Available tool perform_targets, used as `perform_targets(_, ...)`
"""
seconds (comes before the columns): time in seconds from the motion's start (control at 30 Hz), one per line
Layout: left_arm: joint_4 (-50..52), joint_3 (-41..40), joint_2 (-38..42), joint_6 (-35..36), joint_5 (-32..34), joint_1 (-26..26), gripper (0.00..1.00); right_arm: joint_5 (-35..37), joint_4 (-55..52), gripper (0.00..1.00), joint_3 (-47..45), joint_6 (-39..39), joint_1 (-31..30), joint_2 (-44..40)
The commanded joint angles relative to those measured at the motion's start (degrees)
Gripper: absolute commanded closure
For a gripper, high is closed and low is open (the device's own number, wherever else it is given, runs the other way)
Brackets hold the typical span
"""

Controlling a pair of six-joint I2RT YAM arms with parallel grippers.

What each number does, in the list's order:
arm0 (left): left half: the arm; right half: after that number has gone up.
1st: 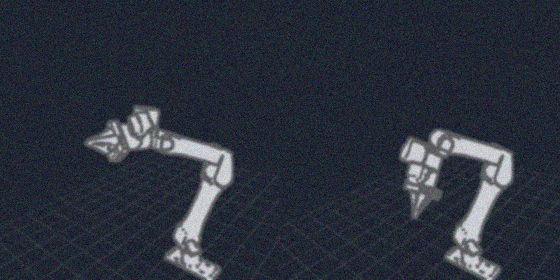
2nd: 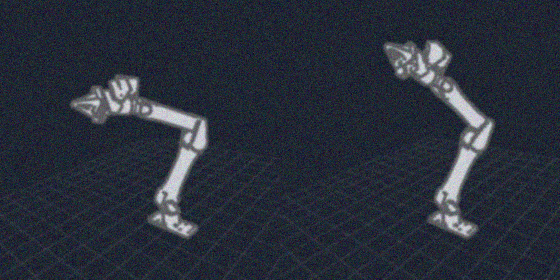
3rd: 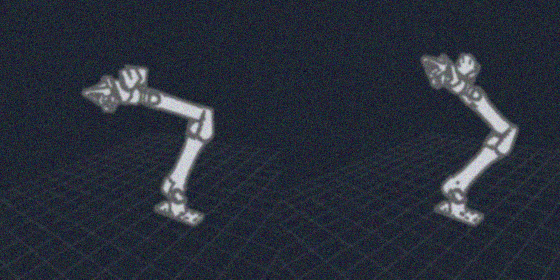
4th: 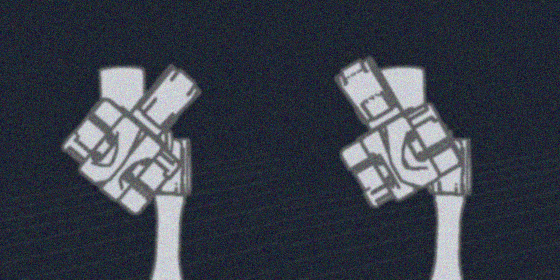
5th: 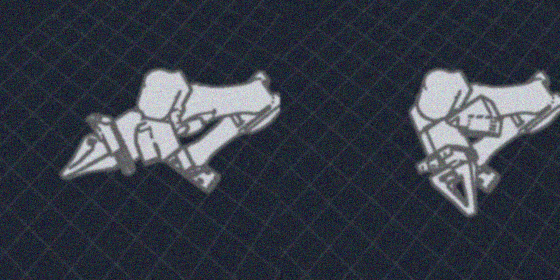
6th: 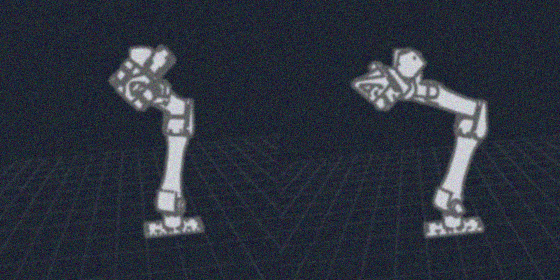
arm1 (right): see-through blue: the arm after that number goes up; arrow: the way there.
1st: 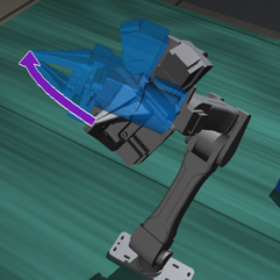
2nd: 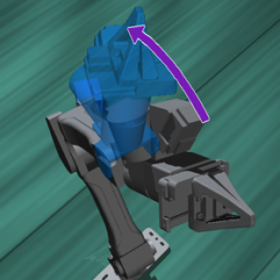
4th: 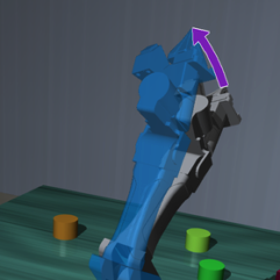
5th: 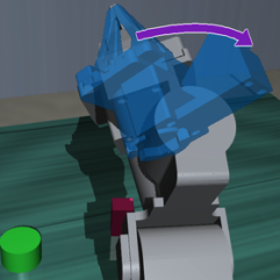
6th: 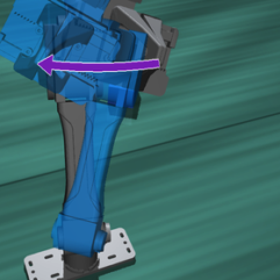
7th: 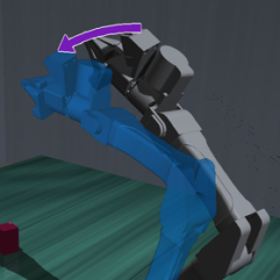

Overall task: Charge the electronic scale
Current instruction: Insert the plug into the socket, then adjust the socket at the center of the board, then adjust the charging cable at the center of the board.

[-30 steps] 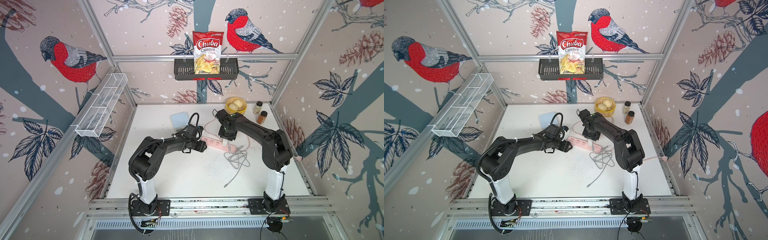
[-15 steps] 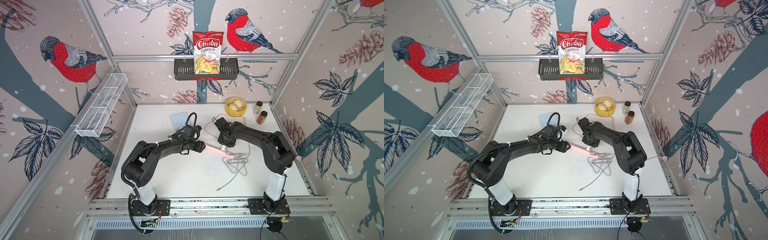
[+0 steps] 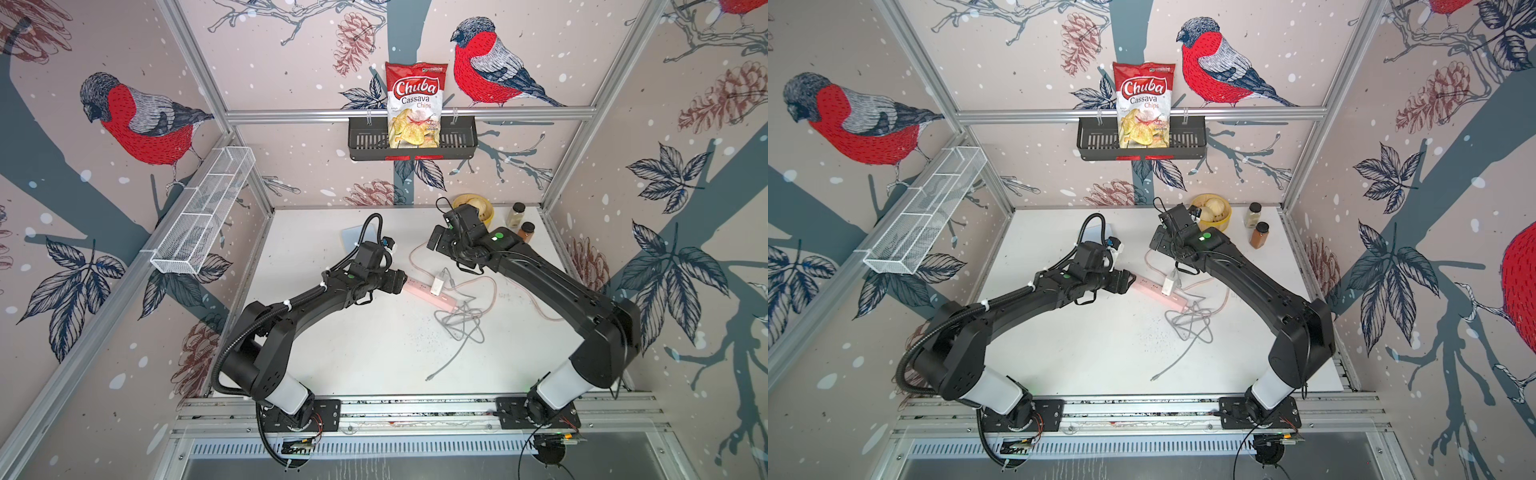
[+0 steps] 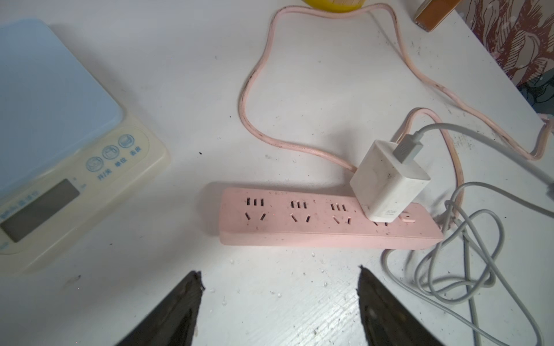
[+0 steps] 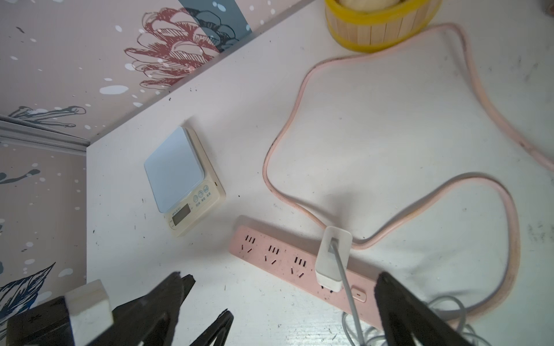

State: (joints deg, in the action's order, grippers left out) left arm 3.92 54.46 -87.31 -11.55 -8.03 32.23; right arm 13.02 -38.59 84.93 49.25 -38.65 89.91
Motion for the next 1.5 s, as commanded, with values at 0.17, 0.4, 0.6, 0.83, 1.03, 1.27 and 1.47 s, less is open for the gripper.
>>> perform_targets(0.17, -1.39, -5.60, 3.82, 0.97, -1.29, -0.20, 0.08, 4.82, 3.99, 0.01, -10.90, -3.28, 2.34, -12.06)
perform_targets(0.4, -9.75, -11.76, -2.34, -4.02, -10.48, 1.08, 0.36, -7.94, 27.89, 0.13, -36.53, -10.59, 8.93, -32.15)
perform_targets(0.6, -15.98, -7.09, -11.27, -7.42, -10.69, 5.48, 0.55, -12.10, 27.21, 0.39, -43.79, -12.70, 8.60, -38.16)
perform_targets(0.83, -18.32, 3.86, -22.16, -9.30, -9.29, 7.24, 0.66, -9.50, 19.80, 0.47, -43.69, -17.12, 0.83, -35.78)
perform_targets(1.03, -16.11, 12.17, -27.99, -7.90, -7.56, 7.17, 0.68, -2.98, 16.71, 0.48, -44.20, -13.30, -6.87, -33.53)
perform_targets(1.27, -16.57, 5.17, -22.58, -6.98, -6.08, 6.06, 0.67, -0.27, 21.12, 0.49, -48.42, -10.55, -10.17, -26.60)
perform_targets(1.47, -14.38, -3.39, -14.45, -5.94, -5.59, 5.21, 0.63, 5.64, 21.78, 0.57, -41.12, -13.54, -9.04, -16.01)
